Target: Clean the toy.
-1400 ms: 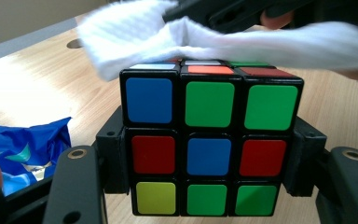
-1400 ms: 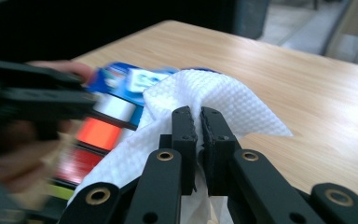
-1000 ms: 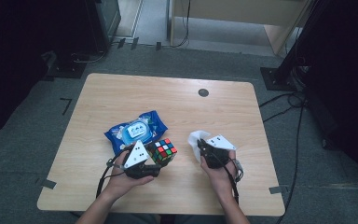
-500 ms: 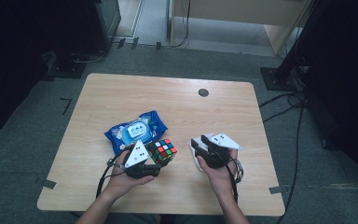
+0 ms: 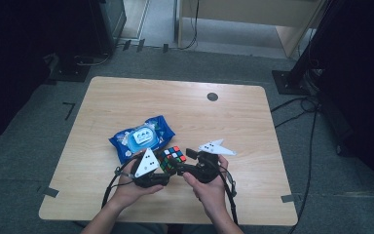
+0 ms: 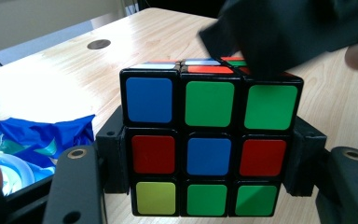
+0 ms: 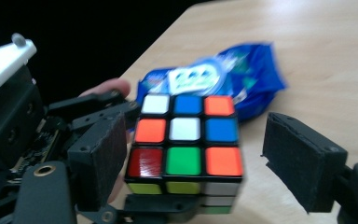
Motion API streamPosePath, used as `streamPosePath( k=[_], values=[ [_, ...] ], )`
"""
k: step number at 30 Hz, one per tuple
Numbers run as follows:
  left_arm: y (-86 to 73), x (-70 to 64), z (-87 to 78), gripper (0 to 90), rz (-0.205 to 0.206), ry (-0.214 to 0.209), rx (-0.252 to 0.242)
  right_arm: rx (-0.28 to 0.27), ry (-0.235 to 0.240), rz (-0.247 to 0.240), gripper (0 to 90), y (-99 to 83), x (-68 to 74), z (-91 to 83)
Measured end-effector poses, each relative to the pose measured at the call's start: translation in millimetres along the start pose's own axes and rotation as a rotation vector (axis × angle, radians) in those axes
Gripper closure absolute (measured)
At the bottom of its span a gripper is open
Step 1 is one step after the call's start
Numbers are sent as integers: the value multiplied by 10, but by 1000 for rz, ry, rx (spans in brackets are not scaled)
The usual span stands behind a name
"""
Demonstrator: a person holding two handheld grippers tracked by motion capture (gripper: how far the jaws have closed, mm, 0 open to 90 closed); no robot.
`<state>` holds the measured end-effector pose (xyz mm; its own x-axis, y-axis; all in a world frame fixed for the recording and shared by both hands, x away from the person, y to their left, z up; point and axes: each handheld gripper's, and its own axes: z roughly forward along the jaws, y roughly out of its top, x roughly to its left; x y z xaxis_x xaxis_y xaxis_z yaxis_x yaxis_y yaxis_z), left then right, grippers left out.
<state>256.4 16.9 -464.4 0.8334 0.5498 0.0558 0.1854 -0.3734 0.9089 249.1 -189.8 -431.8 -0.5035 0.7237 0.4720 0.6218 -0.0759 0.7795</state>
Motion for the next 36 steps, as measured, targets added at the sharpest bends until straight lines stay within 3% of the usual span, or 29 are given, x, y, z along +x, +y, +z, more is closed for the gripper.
streamPosePath(
  k=[2, 5, 7, 13, 19, 22, 27, 33, 36],
  values=[
    [2, -4, 3, 342, -1, -3, -1, 24, 10, 6, 215, -17, 3, 53],
    [5, -18, 9, 343, 5, -1, 3, 53, -18, 3, 235, -45, 5, 119],
    [-4, -32, 27, 342, 12, 6, 10, 57, -8, 1, 311, -58, 2, 136],
    [-10, -51, 37, 342, 19, 20, 14, 55, -39, -57, 345, -85, 40, 146],
    [7, -76, 45, 338, 22, 30, 18, 50, -109, -163, 345, -93, 142, 137],
    [13, -72, 44, 334, 19, 27, 17, 52, -133, -193, 345, -98, 186, 137],
    [25, -78, 34, 330, 22, 26, 8, 61, -128, -215, 345, -96, 207, 141],
    [24, -94, 36, 332, 43, 41, 22, 98, -104, -205, 343, -71, 181, 151],
    [23, -41, 27, 339, -3, 24, 15, 96, -69, -184, 322, -39, 140, 138]
  ],
)
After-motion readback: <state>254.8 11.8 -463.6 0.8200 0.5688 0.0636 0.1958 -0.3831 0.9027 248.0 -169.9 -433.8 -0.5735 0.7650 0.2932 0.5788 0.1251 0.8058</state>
